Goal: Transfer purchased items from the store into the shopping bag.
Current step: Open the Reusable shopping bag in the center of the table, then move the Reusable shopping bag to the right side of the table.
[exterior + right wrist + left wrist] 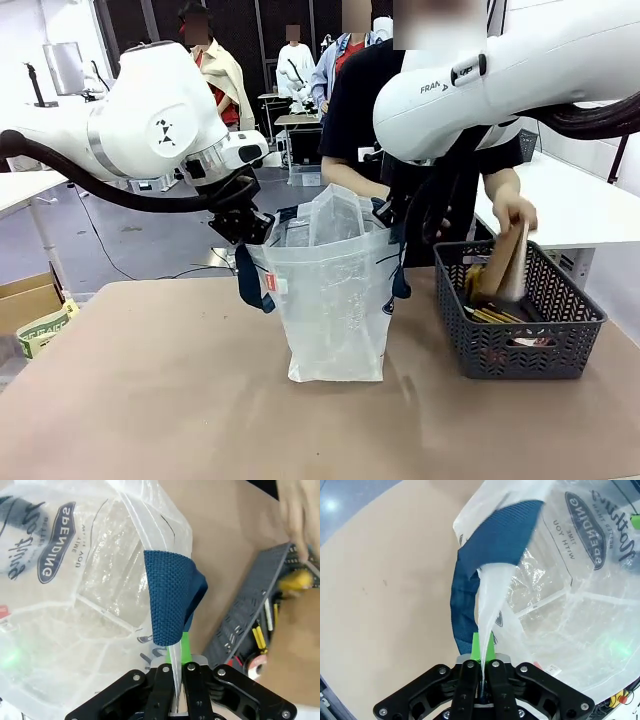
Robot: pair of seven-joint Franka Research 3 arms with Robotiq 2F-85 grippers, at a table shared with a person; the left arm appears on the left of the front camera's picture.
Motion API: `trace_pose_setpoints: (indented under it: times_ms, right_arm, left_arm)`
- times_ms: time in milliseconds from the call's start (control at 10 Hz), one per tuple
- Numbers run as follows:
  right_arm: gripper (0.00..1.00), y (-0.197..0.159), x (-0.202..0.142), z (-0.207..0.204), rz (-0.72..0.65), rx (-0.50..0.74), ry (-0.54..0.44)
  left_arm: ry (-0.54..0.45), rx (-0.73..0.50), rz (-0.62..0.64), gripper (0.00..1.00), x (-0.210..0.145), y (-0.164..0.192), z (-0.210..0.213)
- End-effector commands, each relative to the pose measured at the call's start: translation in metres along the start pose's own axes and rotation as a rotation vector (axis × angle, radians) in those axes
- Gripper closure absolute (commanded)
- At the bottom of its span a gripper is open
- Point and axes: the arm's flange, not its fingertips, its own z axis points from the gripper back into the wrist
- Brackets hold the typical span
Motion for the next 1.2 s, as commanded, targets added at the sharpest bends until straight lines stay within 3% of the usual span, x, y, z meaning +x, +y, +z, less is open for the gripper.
trace_pose_setpoints:
  times_ms: [0,1100]
  right_arm:
    - [1.0,0.0001,0.0007,-0.0007,0.002,0.0,0.004]
    - [1.0,0.0001,0.0007,-0.0007,0.002,0.0,0.004]
  left_arm:
    - [-0.001,0.002,0.011,1.0,-0.0011,-0.0007,0.0012]
    - [-0.001,0.002,0.011,1.0,-0.0011,-0.0007,0.0012]
